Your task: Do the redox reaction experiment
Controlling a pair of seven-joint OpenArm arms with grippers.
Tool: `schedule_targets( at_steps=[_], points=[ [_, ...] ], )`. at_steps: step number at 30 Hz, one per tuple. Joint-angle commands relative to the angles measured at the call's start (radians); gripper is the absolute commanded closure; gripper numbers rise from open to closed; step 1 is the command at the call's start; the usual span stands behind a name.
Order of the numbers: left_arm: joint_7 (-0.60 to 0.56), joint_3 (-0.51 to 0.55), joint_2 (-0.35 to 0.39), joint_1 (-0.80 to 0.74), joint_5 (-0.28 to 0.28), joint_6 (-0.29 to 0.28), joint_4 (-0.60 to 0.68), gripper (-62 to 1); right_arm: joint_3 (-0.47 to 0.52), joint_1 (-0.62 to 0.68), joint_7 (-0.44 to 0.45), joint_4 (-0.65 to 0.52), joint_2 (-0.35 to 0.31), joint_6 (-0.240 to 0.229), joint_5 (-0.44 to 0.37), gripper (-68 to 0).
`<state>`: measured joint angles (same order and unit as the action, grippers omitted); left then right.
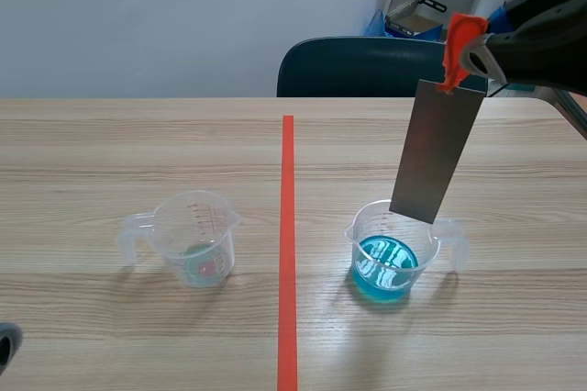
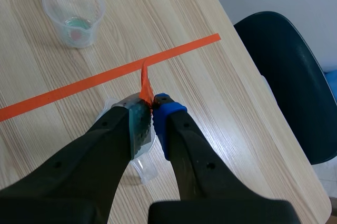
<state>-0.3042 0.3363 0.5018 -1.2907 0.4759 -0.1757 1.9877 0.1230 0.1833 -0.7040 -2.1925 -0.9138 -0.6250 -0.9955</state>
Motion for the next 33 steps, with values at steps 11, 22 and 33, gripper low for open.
schedule_targets(
  at_steps=[11, 22, 33],
  points=[
    [-0.013, 0.001, -0.003, -0.003, 0.003, -0.002, 0.017, -62.3, 0.007, -0.014, 0.015, 0.000, -0.006, 0.003, -0.004, -0.8],
    [-0.014, 0.001, -0.003, -0.003, 0.003, -0.002, 0.017, -62.3, 0.007, -0.014, 0.015, 0.000, -0.006, 0.003, -0.004, -0.8],
    [-0.027, -0.001, -0.005, 0.039, 0.003, -0.019, 0.016, -62.3, 0.007, -0.014, 0.015, 0.000, -0.006, 0.003, -0.004, -0.8]
  ],
)
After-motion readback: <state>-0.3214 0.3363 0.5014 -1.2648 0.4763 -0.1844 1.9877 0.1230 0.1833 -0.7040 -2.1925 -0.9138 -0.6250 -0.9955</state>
